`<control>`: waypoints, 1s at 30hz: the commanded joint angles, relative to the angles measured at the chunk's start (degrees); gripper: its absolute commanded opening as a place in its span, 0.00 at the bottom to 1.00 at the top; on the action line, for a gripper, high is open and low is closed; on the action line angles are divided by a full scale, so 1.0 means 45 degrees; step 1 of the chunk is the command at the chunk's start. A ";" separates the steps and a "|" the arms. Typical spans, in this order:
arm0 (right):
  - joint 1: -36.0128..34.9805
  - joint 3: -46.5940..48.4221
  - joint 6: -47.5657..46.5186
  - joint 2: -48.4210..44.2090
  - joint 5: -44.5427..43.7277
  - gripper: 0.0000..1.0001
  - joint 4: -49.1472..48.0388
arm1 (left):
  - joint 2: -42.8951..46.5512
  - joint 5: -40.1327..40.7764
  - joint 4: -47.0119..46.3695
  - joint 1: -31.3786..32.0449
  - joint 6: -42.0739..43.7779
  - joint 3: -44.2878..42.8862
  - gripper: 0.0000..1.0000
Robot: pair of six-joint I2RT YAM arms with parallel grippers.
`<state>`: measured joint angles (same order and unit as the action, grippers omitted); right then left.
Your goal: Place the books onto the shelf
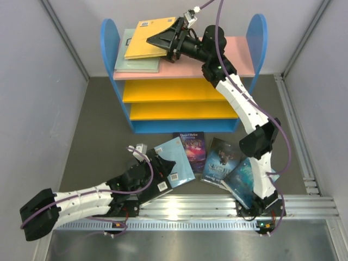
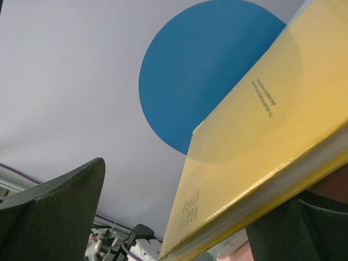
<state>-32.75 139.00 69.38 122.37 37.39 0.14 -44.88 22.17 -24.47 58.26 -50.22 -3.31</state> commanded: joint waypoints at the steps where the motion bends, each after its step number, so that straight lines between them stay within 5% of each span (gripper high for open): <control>1: 0.0422 -0.0809 -0.1683 -0.0941 0.0032 1.00 0.1586 | -0.0065 0.0092 -0.0422 -0.0017 0.0104 -0.0260 0.99; 13: 0.0091 -0.4852 -0.3641 -0.3833 -0.0065 0.96 0.2956 | -0.0202 0.0112 -0.0422 -0.0036 0.0104 -0.0358 0.99; 15: 0.0091 -0.4951 -0.3700 -0.3853 -0.0105 0.55 0.3034 | -0.0202 0.0112 -0.0403 -0.0017 0.0085 -0.0358 0.99; 16: 0.0091 -0.4913 -0.3700 -0.3795 -0.0221 0.15 0.3228 | -0.0202 0.0112 -0.0402 -0.0017 0.0085 -0.0358 0.99; 17: 0.0091 -0.4873 -0.3681 -0.3755 -0.0280 0.00 0.3288 | -0.0202 0.0112 -0.0383 -0.0017 0.0085 -0.0358 0.99; 30: -0.0417 -0.2006 -0.2766 -0.2351 -0.0476 0.00 0.3407 | -0.0397 0.0072 -0.0441 -0.0017 0.0104 -0.0456 0.99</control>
<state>-33.52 123.87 56.34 108.64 37.60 16.53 -46.06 22.17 -24.88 58.26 -50.22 -3.73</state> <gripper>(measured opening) 0.151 0.987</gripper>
